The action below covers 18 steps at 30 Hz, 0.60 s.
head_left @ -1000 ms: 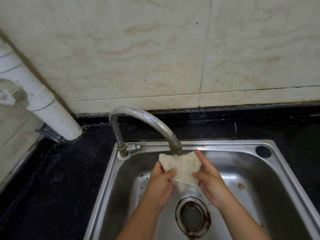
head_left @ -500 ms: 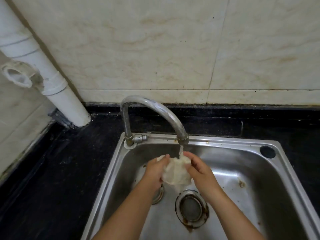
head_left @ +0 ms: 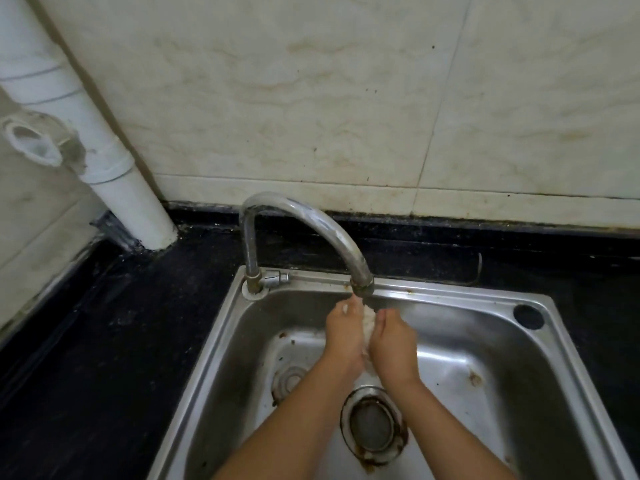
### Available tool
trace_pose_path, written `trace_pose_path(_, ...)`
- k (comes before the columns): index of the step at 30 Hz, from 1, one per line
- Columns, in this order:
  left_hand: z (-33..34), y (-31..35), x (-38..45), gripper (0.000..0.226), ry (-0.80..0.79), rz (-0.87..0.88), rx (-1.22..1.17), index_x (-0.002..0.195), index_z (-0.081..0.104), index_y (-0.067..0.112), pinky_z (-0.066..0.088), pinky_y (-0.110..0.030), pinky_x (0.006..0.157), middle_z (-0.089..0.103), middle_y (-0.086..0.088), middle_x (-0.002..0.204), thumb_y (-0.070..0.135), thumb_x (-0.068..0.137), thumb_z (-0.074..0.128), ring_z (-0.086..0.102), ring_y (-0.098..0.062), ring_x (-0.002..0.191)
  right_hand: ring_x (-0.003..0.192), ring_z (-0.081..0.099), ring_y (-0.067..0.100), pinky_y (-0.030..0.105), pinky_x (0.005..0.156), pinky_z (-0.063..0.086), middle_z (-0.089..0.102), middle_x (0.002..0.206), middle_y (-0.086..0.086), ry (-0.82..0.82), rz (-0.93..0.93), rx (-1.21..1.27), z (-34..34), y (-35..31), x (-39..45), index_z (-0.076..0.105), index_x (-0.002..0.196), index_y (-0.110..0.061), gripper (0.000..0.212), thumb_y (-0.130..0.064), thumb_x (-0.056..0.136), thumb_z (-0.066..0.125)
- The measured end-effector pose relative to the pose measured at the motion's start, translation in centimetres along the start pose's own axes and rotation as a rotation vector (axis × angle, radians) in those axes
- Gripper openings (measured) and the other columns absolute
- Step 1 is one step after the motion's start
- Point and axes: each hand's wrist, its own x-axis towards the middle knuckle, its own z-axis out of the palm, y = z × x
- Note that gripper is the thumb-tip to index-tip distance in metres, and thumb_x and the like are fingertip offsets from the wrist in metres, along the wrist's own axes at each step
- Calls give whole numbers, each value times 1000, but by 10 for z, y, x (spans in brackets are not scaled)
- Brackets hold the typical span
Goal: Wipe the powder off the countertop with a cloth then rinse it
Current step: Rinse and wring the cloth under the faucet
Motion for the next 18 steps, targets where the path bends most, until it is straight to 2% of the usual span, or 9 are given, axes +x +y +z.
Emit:
trace_pose_path(3,-8,4,-1,29,-3,-2,-34,72,50,10,44,-25,56,52,-8,65,18,98,40,52,-18,62,86,59,31,21,58,23,64,95,23,-43,-64,-6,3,-1,14,59,97,7,27,-8,97,38)
trace_pose_path(5,-14,5,-3,24,-12,23,-63,75,51,9,46,-28,60,55,-9,68,17,97,43,54,-19,63,82,58,31,22,56,25,65,86,22,-5,-45,117,-4,-1,17,62,90,9,27,-8,96,42)
trace_pose_path(8,-26,9,-4,20,-36,33,-25,73,46,9,47,-28,58,56,-9,69,7,92,51,54,-19,63,64,46,18,13,49,35,52,62,4,-35,54,244,-16,6,15,54,65,-5,34,-22,95,49)
trace_pose_path(10,-30,10,0,23,-16,38,21,69,43,9,44,-26,54,52,-10,65,0,88,52,51,-18,59,56,38,13,15,48,32,41,54,0,-145,78,198,-19,6,5,42,57,-12,41,-30,93,50)
trace_pose_path(13,-21,9,4,19,23,71,90,72,43,11,41,-27,56,49,-9,67,1,88,49,48,-18,60,53,36,7,16,49,31,40,57,-3,-216,28,209,-23,-2,-16,40,60,-17,38,-28,96,44)
trace_pose_path(16,-7,7,4,14,-13,70,71,78,46,12,41,-23,53,49,-5,67,7,90,51,47,-15,59,55,39,2,10,53,37,43,61,-7,-166,-78,168,-24,-14,-35,35,64,-22,35,-24,99,36)
trace_pose_path(18,0,7,5,15,-42,33,41,77,48,10,42,-18,48,49,-4,66,8,92,49,47,-13,58,60,42,6,13,56,36,45,67,-6,-104,-143,103,-20,-18,-36,36,68,-21,33,-29,100,30)
